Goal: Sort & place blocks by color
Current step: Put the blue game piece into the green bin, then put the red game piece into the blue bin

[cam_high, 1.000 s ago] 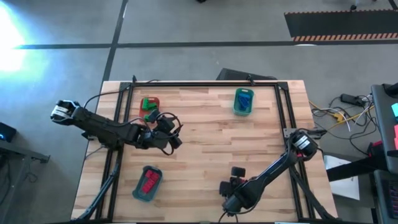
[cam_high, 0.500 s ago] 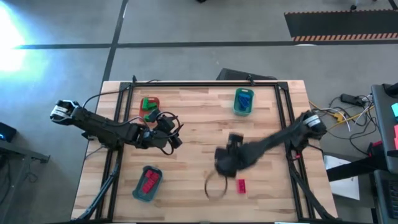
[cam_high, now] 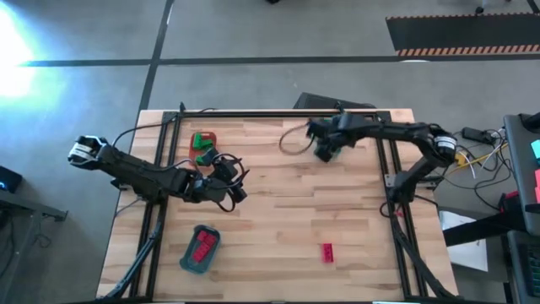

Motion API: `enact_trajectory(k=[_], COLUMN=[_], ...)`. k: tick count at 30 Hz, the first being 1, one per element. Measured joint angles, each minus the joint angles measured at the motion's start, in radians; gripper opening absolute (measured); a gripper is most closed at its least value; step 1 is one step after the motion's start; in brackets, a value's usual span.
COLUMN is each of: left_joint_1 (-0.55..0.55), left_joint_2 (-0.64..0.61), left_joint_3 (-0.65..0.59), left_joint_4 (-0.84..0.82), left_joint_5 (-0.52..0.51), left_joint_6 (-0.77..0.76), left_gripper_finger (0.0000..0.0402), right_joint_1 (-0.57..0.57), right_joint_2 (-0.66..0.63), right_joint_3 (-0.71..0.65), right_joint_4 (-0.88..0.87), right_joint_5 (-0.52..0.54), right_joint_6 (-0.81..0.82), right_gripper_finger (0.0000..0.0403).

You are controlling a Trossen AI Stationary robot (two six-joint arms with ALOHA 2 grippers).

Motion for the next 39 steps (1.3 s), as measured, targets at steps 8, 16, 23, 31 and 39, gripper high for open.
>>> enact_trajectory(k=[8, 16, 23, 31, 39], left_joint_1=[0.002, 0.003, 0.003, 0.002, 0.003], left_joint_2=[-0.002, 0.001, 0.002, 0.002, 0.002], left_joint_3=[-0.001, -0.011, -0.012, -0.013, -0.012], left_joint_4=[0.003, 0.003, 0.004, 0.007, 0.007], left_joint_5=[-0.001, -0.001, -0.001, -0.001, -0.002], left_joint_6=[0.000, 0.001, 0.000, 0.000, 0.000], left_gripper_finger=[0.0183, 0.0183, 0.0183, 0.0183, 0.0183], right_joint_1=[-0.163, -0.185, -0.190, -0.197, -0.210], right_joint_2=[0.002, 0.026, 0.042, 0.045, 0.043], right_joint_3=[-0.076, -0.084, -0.084, -0.084, -0.081], right_joint_4=[0.234, 0.265, 0.287, 0.289, 0.302], right_joint_5=[-0.102, -0.098, -0.063, -0.045, -0.044], right_joint_6=[-0.145, -0.208, -0.211, -0.229, -0.261], right_gripper_finger=[0.0124, 0.0128, 0.0159, 0.0188, 0.0189])
